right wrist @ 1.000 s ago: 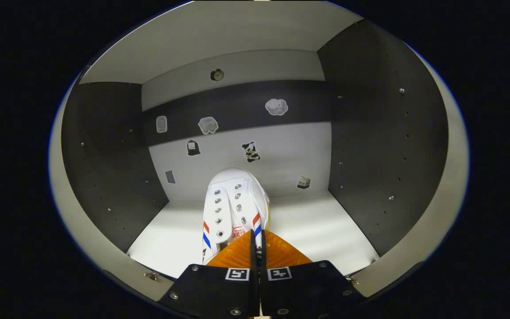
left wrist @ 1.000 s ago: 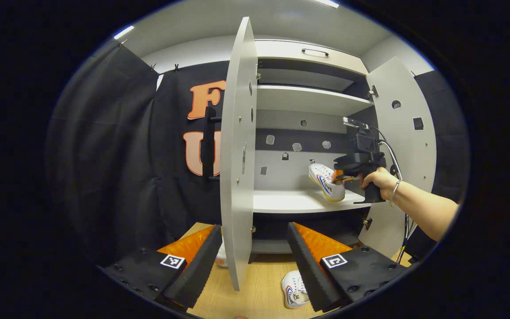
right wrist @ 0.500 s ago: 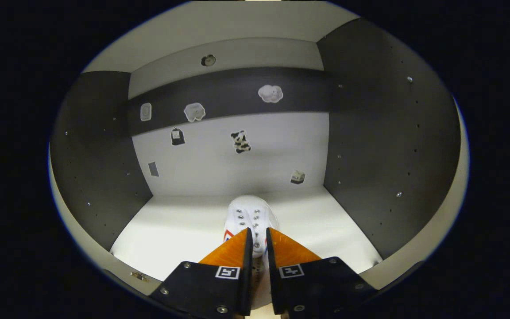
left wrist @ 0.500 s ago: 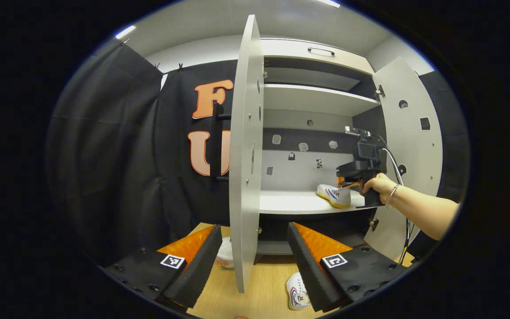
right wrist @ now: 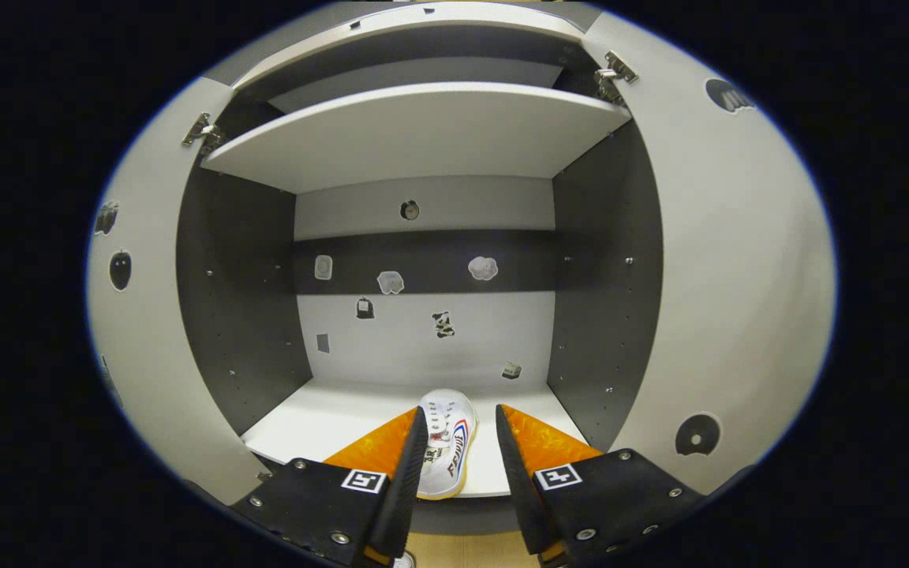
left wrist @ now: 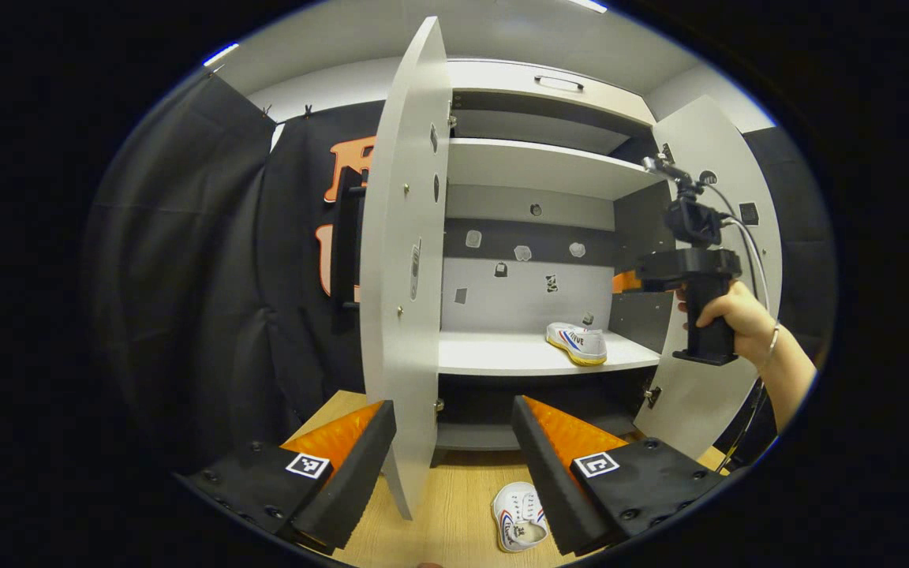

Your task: Grab one shoe with the right hand and put it into the shoe cabinet, grab the other shoe with the left hand and put it into the shoe cabinet; then close the right door with the right hand and the left door with the left hand.

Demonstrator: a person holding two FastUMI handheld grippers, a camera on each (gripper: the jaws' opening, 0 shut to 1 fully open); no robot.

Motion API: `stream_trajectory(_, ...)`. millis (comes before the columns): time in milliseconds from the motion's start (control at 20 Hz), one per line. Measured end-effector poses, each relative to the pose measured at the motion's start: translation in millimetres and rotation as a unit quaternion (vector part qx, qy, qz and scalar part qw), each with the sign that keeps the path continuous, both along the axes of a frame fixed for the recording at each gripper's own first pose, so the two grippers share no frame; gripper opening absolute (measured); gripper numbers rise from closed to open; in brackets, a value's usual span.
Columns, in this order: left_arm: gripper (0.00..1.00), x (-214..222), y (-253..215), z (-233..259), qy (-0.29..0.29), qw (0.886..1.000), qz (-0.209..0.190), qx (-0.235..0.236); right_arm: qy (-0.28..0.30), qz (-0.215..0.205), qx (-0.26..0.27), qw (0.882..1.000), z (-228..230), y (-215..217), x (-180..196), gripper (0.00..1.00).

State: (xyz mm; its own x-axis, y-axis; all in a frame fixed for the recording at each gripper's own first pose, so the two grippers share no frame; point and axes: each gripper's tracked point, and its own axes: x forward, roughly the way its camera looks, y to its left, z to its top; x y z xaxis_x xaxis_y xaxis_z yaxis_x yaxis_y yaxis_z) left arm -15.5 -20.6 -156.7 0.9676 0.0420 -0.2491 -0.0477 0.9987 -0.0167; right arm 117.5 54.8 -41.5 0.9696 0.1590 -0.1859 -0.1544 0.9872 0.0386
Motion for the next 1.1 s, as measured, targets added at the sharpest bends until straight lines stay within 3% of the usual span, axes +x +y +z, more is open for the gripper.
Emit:
stream_trajectory(150,0.96,5,-6,-10,0.004,1.0,-0.004,0.006,-0.022,0.002,0.004,1.0,11,-10,-44,0.68)
stream_trajectory(400,0.97,13,-23,-45,0.03,0.999,-0.022,0.001,-0.048,0.004,-0.004,0.999,23,-29,-105,0.78)
stream_trajectory(650,0.97,18,-40,-116,0.08,0.996,-0.039,0.003,-0.066,-0.024,-0.023,0.997,28,-61,-140,0.91)
stream_trajectory(800,0.97,19,-47,-169,0.12,0.991,-0.047,0.02,-0.08,-0.044,-0.032,0.995,31,-78,-158,0.92)
stream_trajectory(1100,0.99,3,-64,-277,0.224,0.973,-0.054,-0.012,-0.073,-0.056,-0.037,0.995,19,-97,-182,0.93)
